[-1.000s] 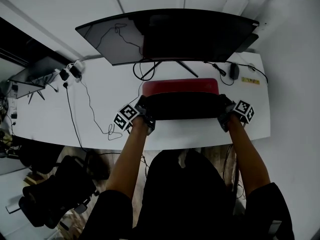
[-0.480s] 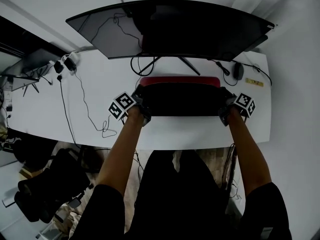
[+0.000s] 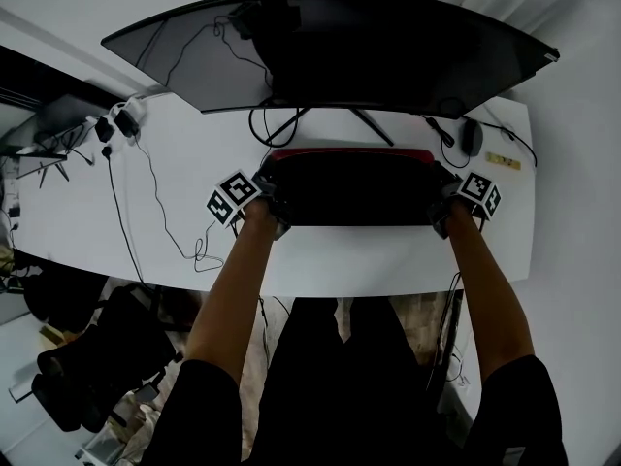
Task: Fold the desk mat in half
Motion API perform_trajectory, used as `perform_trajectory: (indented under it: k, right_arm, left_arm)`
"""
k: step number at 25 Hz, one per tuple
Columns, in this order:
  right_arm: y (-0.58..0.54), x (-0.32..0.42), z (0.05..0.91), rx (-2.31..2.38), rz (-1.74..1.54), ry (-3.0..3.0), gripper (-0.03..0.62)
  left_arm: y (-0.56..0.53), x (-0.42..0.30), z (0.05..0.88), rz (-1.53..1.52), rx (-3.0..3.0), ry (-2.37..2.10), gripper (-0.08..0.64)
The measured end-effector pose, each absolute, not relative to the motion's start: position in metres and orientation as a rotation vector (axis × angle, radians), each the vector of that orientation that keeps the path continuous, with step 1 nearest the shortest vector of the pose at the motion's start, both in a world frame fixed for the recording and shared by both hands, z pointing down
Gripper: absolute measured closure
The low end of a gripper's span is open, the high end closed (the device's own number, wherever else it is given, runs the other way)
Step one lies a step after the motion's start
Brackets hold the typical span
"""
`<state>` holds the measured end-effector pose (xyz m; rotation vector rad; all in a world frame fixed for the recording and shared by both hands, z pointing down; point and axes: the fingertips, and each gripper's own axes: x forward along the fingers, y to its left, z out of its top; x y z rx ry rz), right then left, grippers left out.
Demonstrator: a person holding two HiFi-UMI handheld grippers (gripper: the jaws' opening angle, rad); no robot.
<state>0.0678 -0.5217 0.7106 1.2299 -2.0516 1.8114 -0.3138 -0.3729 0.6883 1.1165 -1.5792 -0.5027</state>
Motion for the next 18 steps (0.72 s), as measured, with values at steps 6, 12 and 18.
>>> perform_trajectory:
  k: [6, 12, 18]
  right_arm:
    - [-0.532, 0.064, 0.73, 1.234, 1.808, -2.006, 0.578]
    - [-0.539, 0.056, 0.738, 1.222, 1.794, -1.967, 0.578]
    - [-0.542, 0.056, 0.747, 1.256, 1.741, -1.945, 0.578]
  left_arm:
    - [-0.382, -0.318, 0.708, -0.515, 1.06, -1.571, 0.532]
    - [-0.381, -0.323, 0.726, -0.52, 0.98, -1.578, 0.532]
    - [-0.385, -0.328, 0.735, -0.512, 0.97, -1.587, 0.532]
